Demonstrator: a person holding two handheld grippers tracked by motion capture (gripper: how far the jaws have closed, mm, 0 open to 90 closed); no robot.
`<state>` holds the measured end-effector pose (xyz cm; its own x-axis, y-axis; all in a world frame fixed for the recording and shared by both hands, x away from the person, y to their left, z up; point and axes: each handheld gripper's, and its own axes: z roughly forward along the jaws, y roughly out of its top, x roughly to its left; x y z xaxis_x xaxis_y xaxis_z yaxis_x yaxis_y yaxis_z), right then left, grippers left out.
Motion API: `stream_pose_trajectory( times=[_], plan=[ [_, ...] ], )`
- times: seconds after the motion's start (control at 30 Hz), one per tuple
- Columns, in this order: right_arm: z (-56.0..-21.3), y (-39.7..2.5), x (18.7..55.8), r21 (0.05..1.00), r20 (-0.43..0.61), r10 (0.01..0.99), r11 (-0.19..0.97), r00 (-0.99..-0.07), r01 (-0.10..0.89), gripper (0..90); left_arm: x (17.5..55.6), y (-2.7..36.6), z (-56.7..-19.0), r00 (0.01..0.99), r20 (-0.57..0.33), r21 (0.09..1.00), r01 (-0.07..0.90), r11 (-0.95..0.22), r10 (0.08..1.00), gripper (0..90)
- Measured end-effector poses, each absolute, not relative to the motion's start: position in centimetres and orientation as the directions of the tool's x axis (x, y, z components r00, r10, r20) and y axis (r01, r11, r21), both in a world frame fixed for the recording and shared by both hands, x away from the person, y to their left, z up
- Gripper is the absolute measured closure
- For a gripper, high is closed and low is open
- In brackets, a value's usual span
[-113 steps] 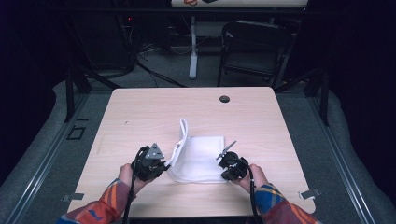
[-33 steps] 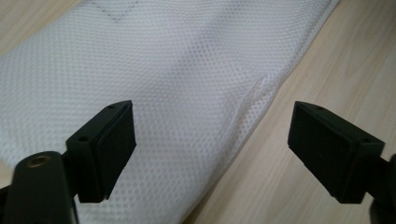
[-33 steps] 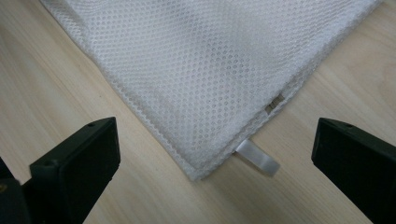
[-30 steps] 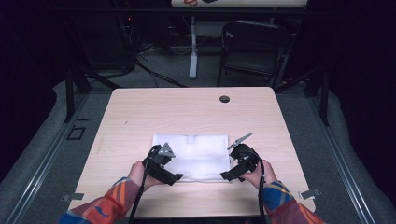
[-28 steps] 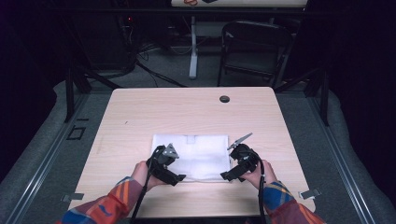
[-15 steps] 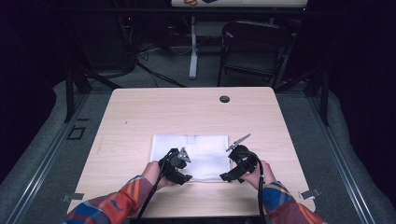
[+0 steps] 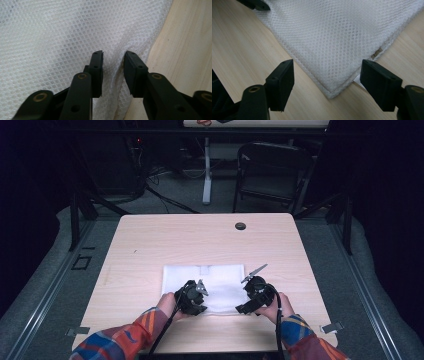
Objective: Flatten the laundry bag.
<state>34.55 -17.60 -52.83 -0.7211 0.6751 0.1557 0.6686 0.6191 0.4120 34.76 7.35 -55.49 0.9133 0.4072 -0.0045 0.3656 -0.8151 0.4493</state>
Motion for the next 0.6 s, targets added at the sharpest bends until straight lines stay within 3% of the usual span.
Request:
stream_pose_trajectory(
  times=[0.23,0.6],
  plan=[
    [-52.6,-17.3,34.2,0.430,0.164,0.673,0.609,-0.721,0.666,41.4,35.1,7.7,-55.6,0.913,-0.013,0.468,0.366,-0.804,0.408,83.4],
    [-51.9,-16.7,33.5,0.449,0.114,0.659,0.633,-0.743,0.631,76.3,35.0,7.6,-55.4,0.915,0.011,0.509,0.342,-0.790,0.403,85.6]
  ],
)
